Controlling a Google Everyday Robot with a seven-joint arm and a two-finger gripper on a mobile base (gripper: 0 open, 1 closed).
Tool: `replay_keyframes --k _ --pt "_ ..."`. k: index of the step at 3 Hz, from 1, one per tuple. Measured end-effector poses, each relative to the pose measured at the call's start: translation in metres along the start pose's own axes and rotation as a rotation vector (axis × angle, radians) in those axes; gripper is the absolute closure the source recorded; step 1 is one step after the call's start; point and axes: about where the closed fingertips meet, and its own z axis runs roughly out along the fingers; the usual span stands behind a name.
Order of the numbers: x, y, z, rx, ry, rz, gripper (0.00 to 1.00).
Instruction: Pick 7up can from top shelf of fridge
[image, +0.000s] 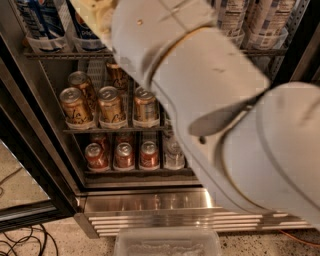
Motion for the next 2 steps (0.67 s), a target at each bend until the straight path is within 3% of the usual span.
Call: replay_keyframes --k 1,2 --pt "0.002 0.001 -0.03 -0.047 0.046 0.099 1.0" --pt "0.069 -0.021 -0.075 0.002 0.234 0.234 1.0"
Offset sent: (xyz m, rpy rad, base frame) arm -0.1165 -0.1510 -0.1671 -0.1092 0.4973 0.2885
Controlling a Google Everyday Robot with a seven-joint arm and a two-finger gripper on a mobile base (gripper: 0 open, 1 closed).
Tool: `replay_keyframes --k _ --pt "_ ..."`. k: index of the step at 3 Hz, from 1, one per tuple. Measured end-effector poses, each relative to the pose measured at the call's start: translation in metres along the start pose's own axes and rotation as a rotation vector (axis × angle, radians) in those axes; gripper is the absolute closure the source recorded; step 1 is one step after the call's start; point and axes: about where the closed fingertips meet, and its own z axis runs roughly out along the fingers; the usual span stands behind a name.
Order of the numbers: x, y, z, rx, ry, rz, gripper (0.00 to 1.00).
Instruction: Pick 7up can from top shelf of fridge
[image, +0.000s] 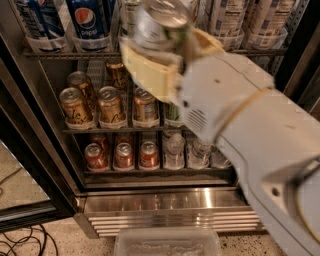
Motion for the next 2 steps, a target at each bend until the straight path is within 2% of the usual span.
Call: replay_keyframes --k 1,2 --pt "0.054 -0.056 -0.062 0.105 0.151 0.048 1.0" --pt "0.07 -0.073 -0.09 0.108 0.179 0.066 1.0"
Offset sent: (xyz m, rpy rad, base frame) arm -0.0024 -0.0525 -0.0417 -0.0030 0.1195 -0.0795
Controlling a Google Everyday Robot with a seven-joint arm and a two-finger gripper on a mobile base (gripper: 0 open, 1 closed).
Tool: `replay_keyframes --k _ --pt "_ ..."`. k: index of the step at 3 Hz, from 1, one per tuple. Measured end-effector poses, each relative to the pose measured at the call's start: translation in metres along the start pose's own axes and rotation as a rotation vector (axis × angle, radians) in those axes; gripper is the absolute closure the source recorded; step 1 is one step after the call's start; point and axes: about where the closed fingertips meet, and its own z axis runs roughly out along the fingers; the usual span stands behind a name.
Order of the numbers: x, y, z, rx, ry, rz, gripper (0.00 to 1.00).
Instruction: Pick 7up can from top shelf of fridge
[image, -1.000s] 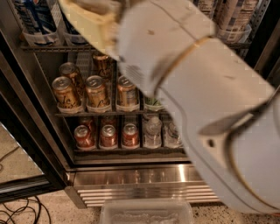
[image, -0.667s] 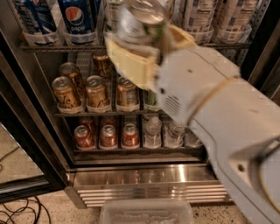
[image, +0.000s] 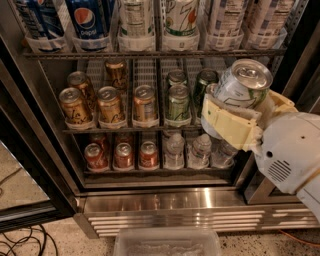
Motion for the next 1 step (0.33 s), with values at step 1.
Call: replay_keyframes --k 1 --pt "0.0 0.0 0.0 0.0 0.0 0.0 1.0"
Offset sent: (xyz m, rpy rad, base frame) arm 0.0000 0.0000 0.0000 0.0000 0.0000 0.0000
